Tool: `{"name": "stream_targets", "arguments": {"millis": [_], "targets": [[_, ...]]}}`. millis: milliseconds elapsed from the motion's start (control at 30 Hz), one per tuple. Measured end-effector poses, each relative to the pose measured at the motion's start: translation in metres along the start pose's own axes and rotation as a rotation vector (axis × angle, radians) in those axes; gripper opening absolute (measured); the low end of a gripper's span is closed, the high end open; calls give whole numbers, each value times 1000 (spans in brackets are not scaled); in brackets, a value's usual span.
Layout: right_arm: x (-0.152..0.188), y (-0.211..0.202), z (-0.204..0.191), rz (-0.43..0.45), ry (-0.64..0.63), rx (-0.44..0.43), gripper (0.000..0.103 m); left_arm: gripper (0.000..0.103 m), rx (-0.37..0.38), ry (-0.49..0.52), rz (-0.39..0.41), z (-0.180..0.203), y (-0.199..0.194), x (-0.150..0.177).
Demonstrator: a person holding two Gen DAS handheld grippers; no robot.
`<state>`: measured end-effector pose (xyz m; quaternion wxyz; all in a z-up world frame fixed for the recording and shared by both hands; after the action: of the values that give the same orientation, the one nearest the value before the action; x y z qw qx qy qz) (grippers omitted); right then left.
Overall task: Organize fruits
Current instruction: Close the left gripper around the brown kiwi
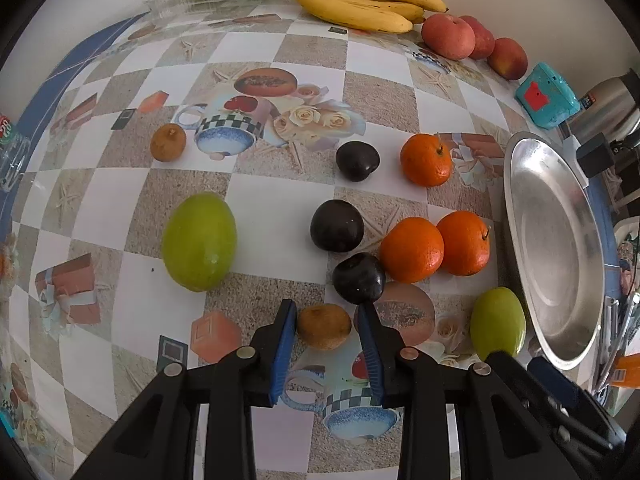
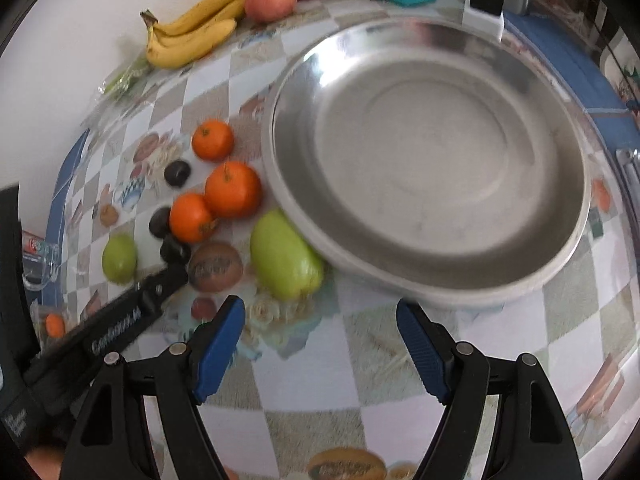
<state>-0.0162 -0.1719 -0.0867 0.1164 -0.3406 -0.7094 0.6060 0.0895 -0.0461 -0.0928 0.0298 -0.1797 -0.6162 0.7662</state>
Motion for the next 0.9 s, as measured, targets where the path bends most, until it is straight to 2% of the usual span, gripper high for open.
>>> {"name": "stream_targets", "arguments": {"millis": [300, 433, 533, 767, 900], "targets": [[-23, 8, -6, 49, -48, 22, 79, 33, 3, -6, -2, -3, -2, 1], [-26, 13, -16, 47, -93, 29, 79, 33, 12, -20, -7, -7, -4, 1], [-25, 19, -14, 25, -78, 27, 79, 33, 16, -28, -8, -8, -5, 1], [-22, 33, -19, 5, -116, 114, 79, 33, 18, -37, -7, -12, -6, 1], [-23, 37, -22, -3, -113, 111, 81, 33, 25, -51, -7, -14, -6, 0]]}}
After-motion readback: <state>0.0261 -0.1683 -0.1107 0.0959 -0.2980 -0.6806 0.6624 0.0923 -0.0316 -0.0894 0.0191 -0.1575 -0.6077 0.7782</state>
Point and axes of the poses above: each gripper's, at about its wrist camera, not at the fingertips, and y roughly the way its jaws point, z to its right, x to its underside, the point moved 5 cm from there along y, roughly the way its jaws point, and after that the axes turned 4 degrees about -y, right-handed, at the moved point
